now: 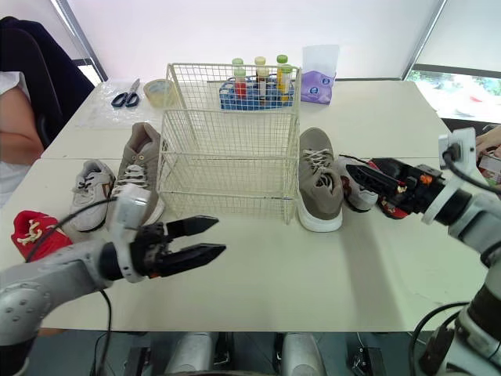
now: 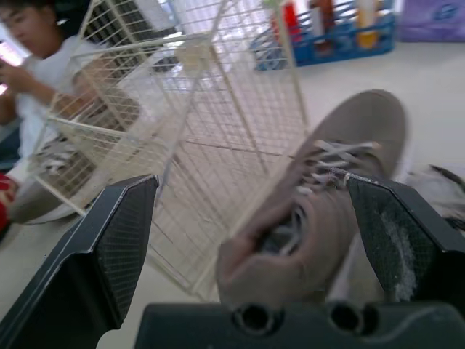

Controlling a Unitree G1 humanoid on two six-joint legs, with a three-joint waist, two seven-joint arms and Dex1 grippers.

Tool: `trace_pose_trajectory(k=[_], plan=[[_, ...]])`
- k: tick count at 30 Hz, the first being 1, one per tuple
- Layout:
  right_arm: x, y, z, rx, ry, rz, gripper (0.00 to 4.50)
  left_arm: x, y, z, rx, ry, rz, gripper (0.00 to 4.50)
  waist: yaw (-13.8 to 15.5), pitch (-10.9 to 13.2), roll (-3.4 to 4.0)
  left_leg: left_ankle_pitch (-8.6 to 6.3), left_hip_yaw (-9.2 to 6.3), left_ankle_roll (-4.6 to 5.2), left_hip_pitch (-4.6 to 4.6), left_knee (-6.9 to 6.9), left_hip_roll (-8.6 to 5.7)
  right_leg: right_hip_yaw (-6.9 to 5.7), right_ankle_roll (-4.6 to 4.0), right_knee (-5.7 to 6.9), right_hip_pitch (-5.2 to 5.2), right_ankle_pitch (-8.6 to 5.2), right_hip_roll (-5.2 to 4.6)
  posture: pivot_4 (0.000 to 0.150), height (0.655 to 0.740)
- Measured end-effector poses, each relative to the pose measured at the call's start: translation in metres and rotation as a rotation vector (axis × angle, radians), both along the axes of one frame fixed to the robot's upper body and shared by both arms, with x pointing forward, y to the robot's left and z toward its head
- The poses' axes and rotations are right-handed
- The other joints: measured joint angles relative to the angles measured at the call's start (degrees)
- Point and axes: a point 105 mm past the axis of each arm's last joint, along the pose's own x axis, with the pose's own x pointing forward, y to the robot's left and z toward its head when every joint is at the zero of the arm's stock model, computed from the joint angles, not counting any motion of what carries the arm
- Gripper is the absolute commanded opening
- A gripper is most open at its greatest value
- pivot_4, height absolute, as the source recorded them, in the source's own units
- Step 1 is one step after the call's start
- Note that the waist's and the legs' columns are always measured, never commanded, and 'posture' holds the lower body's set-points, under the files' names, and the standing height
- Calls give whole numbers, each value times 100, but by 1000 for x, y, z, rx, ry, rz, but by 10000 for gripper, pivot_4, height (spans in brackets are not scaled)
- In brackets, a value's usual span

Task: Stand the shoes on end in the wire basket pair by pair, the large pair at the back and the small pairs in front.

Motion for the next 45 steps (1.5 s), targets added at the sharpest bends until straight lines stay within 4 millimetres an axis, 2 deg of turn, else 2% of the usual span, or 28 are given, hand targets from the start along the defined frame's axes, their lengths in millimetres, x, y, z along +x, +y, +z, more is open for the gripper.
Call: trace_pose_trajectory(k=[2,6,10,14,16,19,22,25,31,33,38,41,43,45], plan=[[-9,7,-15,-40,2,-49,44451,1,-3,-3,20,-12,-2,45000,17,0,0,0,0,-2,10,-2,9,5,5,-1,5,-5,6,1500,7357],[-15,20,-31,-78,-22,-126,44451,7,-4,-7,73,-49,-7,45000,5,-1,-1,-1,6,-2,25,-4,7,20,3,-6,13,-8,3,1500,7357],[-11,42,-53,-30,-2,-164,44451,10,-2,-9,98,-67,-10,45000,-1,-1,0,-2,7,-1,24,-7,6,22,-14,-8,11,-17,-1,1500,7357],[-5,57,-62,-4,-9,-166,44451,11,-1,-11,110,-71,-5,45000,-2,-1,0,-2,8,0,24,-8,4,23,-16,-9,12,-16,-2,1500,7357],[1,59,-68,-20,-9,-185,44451,12,0,-11,114,-72,-2,45000,-1,-1,-1,-2,8,0,24,-8,3,23,-15,-9,11,-17,-2,1500,7357],[15,51,-79,-69,-9,-256,44451,14,0,-12,123,-77,11,45000,-3,0,-1,-2,8,0,24,-9,3,23,-16,-10,11,-17,-2,1500,7357],[21,46,-90,-101,-1,-281,44451,15,0,-12,122,-77,23,45000,13,0,-1,-3,8,1,23,-12,3,23,-17,-11,11,-17,-2,1500,7357],[23,50,-95,-112,-11,-268,36398,17,0,-13,123,-78,38,45000,13,0,-3,-3,8,1,24,-12,3,23,-14,-11,12,-16,-2,1500,7357],[25,53,-94,-154,-52,-259,9250,18,1,-14,129,-78,62,45000,-20,-6,-13,-3,8,1,30,-12,7,23,-16,-11,16,-19,-6,1500,7357],[25,54,-96,-158,-51,-262,2859,18,1,-14,130,-78,64,45000,-19,-9,-18,-3,8,1,31,-12,7,23,-16,-12,17,-19,-7,1500,7357],[27,52,-95,-163,-66,-289,2397,19,2,-14,137,-83,69,45000,-23,-15,-32,-4,8,0,31,-12,7,23,-17,-14,17,-19,-10,1500,7357],[37,42,-88,-141,-82,-332,2397,19,2,-14,137,-85,65,45000,-25,-9,-30,-4,10,0,30,-11,5,26,-21,-15,14,-19,-13,1500,7357],[47,28,-69,-105,-129,-398,2397,18,2,-14,137,-83,59,45000,-11,9,-11,-3,12,0,21,-11,3,27,-21,-15,5,-18,-12,1500,7357],[53,15,-36,-72,-223,-456,2397,18,3,-14,142,-79,50,45000,-5,17,2,-2,14,2,-6,-11,-1,30,-17,-6,-22,1,-4,1500,7357]])
